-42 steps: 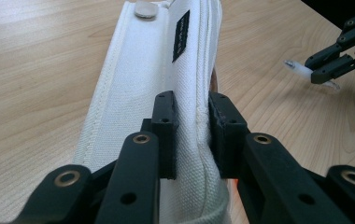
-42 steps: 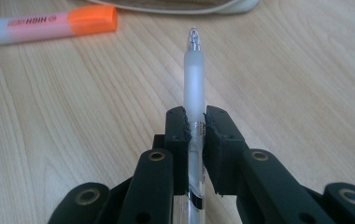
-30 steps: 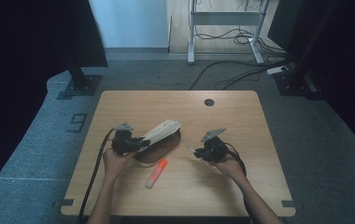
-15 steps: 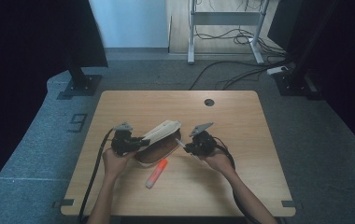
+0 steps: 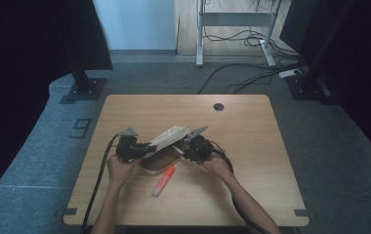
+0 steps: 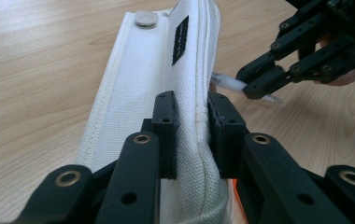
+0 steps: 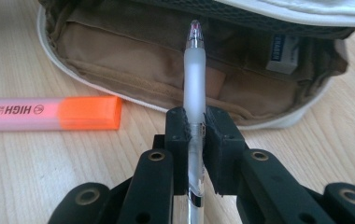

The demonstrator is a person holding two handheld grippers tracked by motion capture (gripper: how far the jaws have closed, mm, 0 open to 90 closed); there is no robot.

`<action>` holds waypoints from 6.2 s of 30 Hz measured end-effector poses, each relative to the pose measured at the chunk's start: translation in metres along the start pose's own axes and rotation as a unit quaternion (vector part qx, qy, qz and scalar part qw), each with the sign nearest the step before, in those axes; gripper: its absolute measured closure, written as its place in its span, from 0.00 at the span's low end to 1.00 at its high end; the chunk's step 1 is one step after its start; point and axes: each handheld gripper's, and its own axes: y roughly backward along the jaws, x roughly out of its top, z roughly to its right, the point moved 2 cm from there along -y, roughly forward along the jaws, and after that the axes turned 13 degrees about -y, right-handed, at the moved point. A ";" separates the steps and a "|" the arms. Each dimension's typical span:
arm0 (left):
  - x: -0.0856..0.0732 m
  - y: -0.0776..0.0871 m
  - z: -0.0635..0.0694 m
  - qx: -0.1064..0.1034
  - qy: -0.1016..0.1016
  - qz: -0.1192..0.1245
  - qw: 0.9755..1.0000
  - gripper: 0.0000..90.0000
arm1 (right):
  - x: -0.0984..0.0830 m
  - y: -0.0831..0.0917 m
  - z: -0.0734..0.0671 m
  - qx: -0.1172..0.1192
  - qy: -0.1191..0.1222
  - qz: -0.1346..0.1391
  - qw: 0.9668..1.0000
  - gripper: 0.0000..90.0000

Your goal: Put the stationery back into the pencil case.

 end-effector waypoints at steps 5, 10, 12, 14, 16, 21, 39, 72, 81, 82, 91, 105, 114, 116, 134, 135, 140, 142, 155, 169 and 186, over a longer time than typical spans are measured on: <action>0.000 0.000 0.001 -0.001 0.000 0.000 1.000 0.83 | 0.004 -0.011 -0.002 0.003 -0.002 -0.009 1.000 0.87; 0.000 -0.001 0.002 -0.004 0.000 0.000 1.000 0.83 | 0.008 -0.022 -0.003 0.005 -0.005 -0.014 1.000 0.87; 0.000 -0.002 0.002 -0.005 -0.001 0.000 1.000 0.83 | 0.010 -0.025 -0.003 0.005 -0.004 -0.014 1.000 0.87; 0.000 -0.002 0.002 -0.004 -0.001 0.000 1.000 0.83 | 0.012 -0.028 -0.004 0.005 -0.005 -0.015 1.000 0.87; 0.000 -0.002 0.002 -0.005 -0.001 0.000 1.000 0.83 | 0.014 -0.030 -0.004 0.005 -0.006 -0.014 1.000 0.87; 0.000 -0.003 0.003 -0.007 -0.002 -0.002 1.000 0.83 | 0.020 -0.033 -0.004 0.004 -0.012 -0.010 1.000 0.87; 0.000 -0.003 0.004 -0.008 -0.003 -0.003 1.000 0.83 | 0.038 -0.049 -0.008 -0.007 -0.014 0.014 1.000 0.87; 0.000 -0.004 0.003 -0.010 -0.002 -0.006 1.000 0.83 | -0.011 0.003 -0.002 0.009 -0.030 0.016 0.999 0.70; -0.001 -0.004 0.003 -0.011 -0.002 -0.006 1.000 0.83 | -0.034 0.006 0.002 0.015 -0.039 0.010 0.999 0.74; -0.001 -0.004 0.003 -0.011 -0.002 -0.006 1.000 0.83 | -0.036 0.005 0.002 0.015 -0.041 0.008 0.999 0.75; -0.001 -0.004 0.003 -0.011 -0.002 -0.006 1.000 0.83 | -0.036 -0.004 0.002 0.009 -0.033 -0.007 0.999 0.91; -0.001 -0.005 0.003 -0.012 -0.001 -0.007 1.000 0.83 | -0.016 -0.007 0.011 -0.018 -0.034 0.017 0.999 0.92; -0.001 -0.005 0.003 -0.013 -0.001 -0.006 1.000 0.83 | 0.002 -0.011 0.021 -0.033 -0.045 0.033 0.998 0.93; -0.001 -0.005 0.003 -0.013 -0.001 -0.006 1.000 0.83 | 0.005 -0.013 0.022 -0.035 -0.047 0.035 0.998 0.93; -0.001 -0.003 0.002 -0.012 -0.003 -0.004 1.000 0.83 | 0.009 -0.009 0.016 -0.028 -0.038 0.032 0.998 0.63; -0.001 -0.002 0.002 -0.012 -0.003 -0.005 1.000 0.83 | 0.009 -0.008 0.014 -0.026 -0.037 0.032 0.998 0.61; -0.001 -0.001 0.002 -0.013 -0.004 -0.007 1.000 0.83 | 0.005 -0.006 0.002 -0.012 -0.026 0.030 0.999 0.49; -0.001 -0.001 0.001 -0.014 -0.003 -0.007 1.000 0.83 | 0.004 -0.007 -0.004 -0.008 -0.022 0.029 0.999 0.44; -0.002 0.001 0.001 -0.013 -0.003 -0.006 1.000 0.82 | -0.002 -0.022 -0.043 0.030 0.003 0.013 0.999 0.38; -0.002 0.000 0.001 -0.014 -0.004 -0.007 1.000 0.82 | -0.003 -0.041 -0.042 0.008 -0.002 0.006 1.000 0.36; -0.002 0.000 0.002 -0.015 -0.005 -0.008 1.000 0.82 | -0.025 -0.015 -0.036 0.024 -0.015 0.004 1.000 0.35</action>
